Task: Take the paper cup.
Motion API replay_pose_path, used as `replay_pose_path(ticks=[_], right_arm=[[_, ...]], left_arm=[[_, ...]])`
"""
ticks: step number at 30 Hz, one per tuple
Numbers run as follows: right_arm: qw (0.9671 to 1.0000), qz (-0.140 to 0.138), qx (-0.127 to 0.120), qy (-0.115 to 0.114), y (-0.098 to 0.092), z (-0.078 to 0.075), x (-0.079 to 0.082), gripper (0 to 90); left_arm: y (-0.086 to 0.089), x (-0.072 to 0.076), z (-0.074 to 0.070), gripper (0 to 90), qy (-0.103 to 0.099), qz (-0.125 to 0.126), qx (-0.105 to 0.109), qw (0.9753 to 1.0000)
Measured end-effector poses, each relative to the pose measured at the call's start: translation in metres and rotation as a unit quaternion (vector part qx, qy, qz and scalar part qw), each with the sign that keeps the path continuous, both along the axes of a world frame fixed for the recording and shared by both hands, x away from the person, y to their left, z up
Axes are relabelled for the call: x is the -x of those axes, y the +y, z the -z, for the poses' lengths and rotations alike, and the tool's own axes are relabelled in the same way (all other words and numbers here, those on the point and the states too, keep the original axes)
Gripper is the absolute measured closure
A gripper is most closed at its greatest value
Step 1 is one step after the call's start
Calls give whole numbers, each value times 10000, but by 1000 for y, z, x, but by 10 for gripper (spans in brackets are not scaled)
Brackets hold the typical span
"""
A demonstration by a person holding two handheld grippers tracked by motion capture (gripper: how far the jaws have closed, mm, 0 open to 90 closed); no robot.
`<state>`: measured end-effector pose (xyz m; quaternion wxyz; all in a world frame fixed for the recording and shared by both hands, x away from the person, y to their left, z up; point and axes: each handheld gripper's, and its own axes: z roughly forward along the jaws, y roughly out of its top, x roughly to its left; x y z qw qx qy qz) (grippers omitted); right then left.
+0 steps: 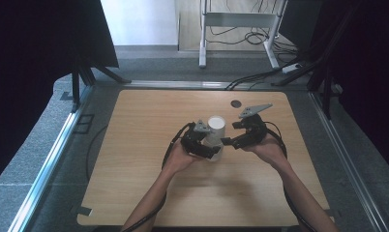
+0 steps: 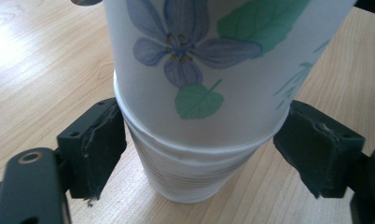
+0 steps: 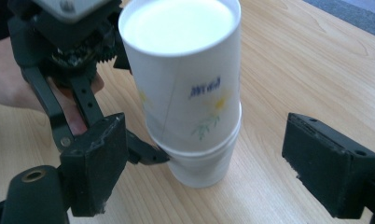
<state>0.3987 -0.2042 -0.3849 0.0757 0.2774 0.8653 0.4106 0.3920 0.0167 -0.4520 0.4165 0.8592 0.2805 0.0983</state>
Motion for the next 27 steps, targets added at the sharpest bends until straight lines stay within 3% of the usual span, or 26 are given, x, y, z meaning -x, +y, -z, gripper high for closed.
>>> replay_pose_path(ticks=[19, 27], right_arm=[[9998, -173, 11, -14, 27, -23, -16, 205], [9991, -262, 330, 29, 40, -31, -20, 299]], left_arm=[[0, 2, -1, 213, -74, -32, -98, 9999], [0, 2, -2, 216, -90, -11, -169, 9998]])
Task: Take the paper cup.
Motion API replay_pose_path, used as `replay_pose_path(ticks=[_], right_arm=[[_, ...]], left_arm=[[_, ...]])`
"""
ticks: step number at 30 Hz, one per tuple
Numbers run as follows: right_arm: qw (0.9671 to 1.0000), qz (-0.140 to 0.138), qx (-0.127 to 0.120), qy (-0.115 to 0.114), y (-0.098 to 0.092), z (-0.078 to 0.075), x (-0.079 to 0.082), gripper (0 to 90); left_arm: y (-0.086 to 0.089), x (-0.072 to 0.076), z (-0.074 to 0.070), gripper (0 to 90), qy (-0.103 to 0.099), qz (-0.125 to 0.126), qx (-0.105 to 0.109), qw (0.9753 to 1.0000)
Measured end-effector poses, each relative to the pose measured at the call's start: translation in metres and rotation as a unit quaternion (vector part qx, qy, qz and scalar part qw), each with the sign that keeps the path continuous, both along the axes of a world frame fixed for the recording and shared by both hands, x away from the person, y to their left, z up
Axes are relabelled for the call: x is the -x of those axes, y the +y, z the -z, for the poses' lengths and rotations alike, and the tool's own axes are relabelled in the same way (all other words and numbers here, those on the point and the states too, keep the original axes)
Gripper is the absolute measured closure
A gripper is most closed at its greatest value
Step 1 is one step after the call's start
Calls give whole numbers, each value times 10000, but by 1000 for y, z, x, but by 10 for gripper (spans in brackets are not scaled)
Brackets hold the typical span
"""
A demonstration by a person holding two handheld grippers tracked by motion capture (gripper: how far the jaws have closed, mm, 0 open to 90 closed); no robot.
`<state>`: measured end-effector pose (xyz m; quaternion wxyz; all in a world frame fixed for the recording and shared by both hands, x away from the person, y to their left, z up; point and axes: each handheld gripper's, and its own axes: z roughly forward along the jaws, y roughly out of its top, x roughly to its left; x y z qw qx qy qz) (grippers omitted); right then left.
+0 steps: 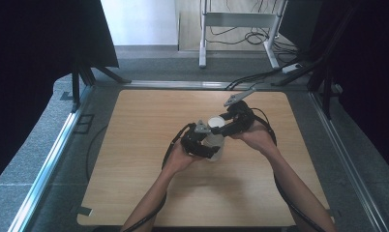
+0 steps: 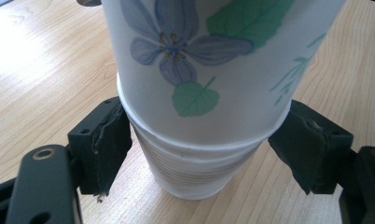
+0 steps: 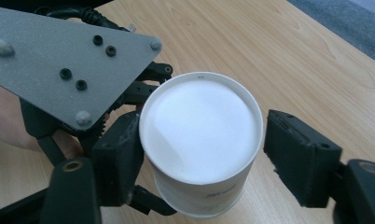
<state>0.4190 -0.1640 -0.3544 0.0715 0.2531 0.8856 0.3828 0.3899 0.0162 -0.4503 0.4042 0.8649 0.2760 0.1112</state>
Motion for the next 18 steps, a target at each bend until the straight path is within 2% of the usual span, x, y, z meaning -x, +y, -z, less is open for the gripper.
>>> replay_pose_path(ticks=[2, 10, 18], right_arm=[[10000, -52, 47, -15, 1, -2, 0, 339], [9996, -61, 244, -82, 4, -12, 2, 366], [9997, -94, 196, -87, 1, -20, 2, 372]], left_arm=[[0, 0, 0, 216, -16, 2, -19, 10000], [0, 0, 0, 216, -12, -3, -8, 10000], [0, 0, 1, 215, -20, 1, 24, 10000]])
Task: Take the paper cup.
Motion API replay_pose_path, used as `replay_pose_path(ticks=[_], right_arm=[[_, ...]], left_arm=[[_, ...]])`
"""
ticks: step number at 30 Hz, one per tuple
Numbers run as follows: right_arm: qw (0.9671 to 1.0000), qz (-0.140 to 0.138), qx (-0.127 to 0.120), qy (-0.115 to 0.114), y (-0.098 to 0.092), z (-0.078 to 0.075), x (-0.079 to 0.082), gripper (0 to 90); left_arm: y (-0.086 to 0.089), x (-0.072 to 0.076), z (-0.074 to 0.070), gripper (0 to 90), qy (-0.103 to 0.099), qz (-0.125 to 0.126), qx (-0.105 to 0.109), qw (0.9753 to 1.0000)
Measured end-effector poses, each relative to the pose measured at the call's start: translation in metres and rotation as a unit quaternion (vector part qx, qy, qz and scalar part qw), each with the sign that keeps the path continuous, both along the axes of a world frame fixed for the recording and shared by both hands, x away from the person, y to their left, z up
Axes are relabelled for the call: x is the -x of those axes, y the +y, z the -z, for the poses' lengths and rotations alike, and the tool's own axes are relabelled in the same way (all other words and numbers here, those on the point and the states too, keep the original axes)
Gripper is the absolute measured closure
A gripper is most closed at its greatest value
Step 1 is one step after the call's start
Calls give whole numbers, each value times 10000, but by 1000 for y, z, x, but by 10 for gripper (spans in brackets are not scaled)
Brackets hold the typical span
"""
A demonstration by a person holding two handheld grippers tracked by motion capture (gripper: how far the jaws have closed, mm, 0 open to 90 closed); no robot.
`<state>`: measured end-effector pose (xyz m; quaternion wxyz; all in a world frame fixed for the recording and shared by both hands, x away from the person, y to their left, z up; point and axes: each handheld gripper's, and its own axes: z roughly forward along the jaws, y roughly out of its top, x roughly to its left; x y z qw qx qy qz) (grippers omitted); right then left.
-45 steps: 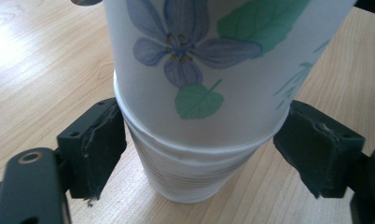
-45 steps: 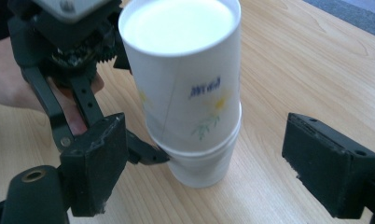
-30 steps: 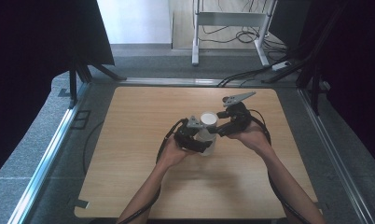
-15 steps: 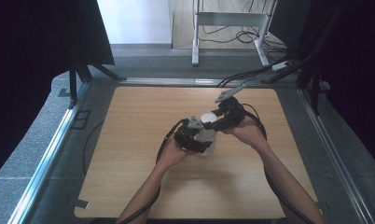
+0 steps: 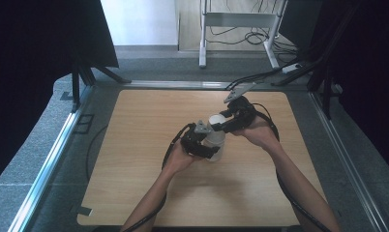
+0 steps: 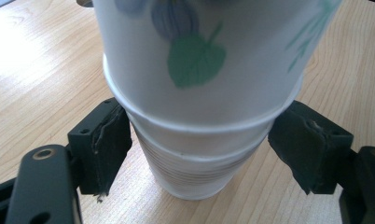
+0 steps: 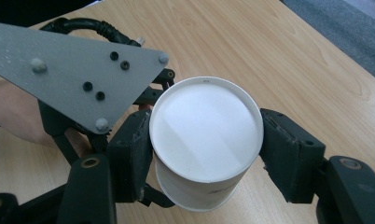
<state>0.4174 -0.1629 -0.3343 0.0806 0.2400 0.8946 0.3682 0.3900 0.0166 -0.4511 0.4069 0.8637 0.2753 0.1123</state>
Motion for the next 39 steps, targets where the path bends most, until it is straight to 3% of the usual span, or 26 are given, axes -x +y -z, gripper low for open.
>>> replay_pose_path(ticks=[13, 29, 39], right_arm=[[9999, -48, -140, -55, -7, -22, 1, 374], [9992, -80, -319, -207, -14, -52, 6, 374], [9987, -147, -399, -276, -19, -70, 14, 374]], left_arm=[[1, -1, 2, 198, 82, -3, 53, 10000], [10, -1, -1, 46, 211, -10, 202, 9996], [23, 6, -8, 5, 301, 101, 323, 9990]])
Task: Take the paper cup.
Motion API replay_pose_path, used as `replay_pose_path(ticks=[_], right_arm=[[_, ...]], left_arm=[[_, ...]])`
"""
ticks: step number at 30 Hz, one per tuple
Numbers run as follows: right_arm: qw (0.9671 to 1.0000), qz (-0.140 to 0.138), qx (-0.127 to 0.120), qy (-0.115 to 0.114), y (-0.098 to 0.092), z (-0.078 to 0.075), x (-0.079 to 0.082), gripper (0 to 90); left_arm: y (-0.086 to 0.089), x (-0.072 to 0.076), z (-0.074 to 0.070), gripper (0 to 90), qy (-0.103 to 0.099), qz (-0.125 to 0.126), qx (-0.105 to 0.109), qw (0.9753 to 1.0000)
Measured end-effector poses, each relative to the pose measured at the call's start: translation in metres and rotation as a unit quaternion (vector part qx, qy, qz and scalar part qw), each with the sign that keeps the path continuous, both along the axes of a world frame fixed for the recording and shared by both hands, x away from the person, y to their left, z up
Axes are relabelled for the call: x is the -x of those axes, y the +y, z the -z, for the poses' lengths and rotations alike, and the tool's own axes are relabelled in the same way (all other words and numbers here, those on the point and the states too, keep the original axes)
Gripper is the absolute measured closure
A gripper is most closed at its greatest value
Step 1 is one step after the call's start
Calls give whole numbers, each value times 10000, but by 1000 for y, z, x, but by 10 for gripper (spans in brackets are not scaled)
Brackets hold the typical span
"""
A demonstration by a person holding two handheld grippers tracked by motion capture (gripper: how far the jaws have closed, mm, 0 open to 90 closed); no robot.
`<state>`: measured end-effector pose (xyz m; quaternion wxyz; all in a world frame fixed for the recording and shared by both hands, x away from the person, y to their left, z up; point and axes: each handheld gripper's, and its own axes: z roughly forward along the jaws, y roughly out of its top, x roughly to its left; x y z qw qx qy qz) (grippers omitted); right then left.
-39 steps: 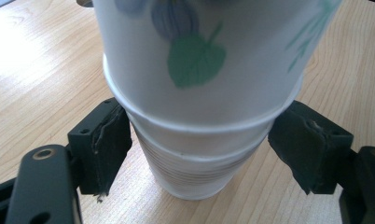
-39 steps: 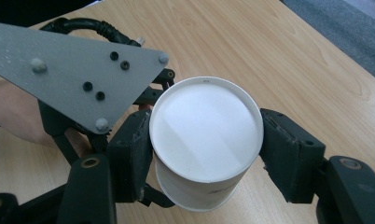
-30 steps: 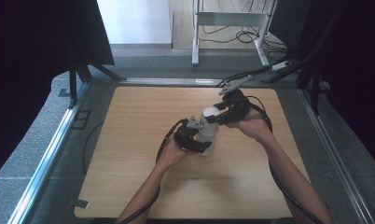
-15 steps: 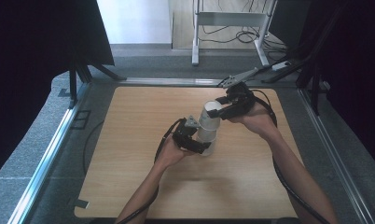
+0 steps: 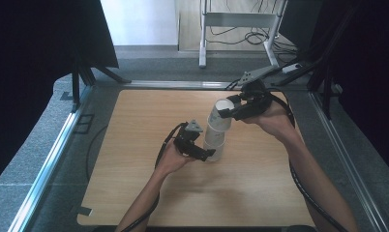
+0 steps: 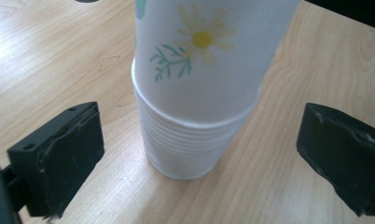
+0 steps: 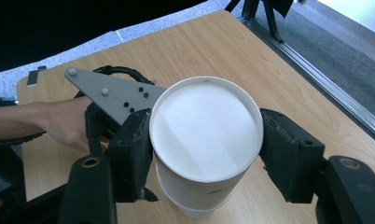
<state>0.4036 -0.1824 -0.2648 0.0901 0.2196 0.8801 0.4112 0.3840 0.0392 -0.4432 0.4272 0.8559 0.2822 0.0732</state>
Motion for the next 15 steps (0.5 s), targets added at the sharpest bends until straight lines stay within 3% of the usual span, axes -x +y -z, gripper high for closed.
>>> replay_pose_path(ticks=[15], right_arm=[[9998, -155, -62, -86, -16, -10, 24, 374]], left_arm=[[14, 24, -6, 3, -31, 253, 136, 9996]])
